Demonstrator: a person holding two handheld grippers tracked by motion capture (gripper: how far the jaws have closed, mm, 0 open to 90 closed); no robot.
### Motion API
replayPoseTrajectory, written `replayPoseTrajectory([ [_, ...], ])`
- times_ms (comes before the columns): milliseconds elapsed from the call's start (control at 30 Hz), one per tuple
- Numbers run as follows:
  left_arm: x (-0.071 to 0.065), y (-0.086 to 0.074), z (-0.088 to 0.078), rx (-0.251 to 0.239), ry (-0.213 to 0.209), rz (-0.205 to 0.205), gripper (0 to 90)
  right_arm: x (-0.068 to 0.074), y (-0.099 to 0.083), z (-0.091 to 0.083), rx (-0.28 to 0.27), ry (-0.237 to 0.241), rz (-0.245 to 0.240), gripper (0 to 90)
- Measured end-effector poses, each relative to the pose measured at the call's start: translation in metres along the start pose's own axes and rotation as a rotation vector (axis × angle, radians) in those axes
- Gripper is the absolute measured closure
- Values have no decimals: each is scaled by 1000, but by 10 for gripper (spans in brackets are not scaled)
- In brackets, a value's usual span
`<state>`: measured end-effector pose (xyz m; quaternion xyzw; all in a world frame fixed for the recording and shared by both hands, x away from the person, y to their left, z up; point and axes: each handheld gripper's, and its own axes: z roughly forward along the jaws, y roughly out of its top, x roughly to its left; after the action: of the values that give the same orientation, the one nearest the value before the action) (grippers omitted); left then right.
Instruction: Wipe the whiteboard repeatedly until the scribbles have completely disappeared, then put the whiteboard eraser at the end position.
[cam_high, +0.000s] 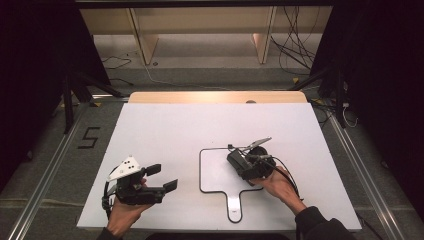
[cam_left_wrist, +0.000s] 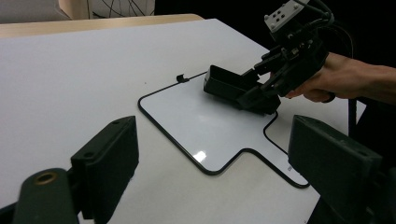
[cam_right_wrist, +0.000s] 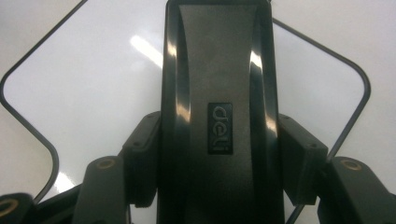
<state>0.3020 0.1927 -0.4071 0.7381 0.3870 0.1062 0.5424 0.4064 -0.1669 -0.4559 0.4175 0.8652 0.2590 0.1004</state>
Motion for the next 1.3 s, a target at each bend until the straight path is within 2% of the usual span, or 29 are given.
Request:
replayPoseTrajectory([
  [67,0,0,0,-1,0,-1,156,-1,1,-2,-12,-2,15,411],
  [367,0,0,0,-1,2,-2,156,-5,7,-9,-47,3,23,411],
  [800,0,0,-1,0,1,-3,156,-15,17,-13,-64,-6,44,411],
  [1300,0,0,-1,-1,-2,-2,156,-35,57,-22,-102,-24,84,410],
])
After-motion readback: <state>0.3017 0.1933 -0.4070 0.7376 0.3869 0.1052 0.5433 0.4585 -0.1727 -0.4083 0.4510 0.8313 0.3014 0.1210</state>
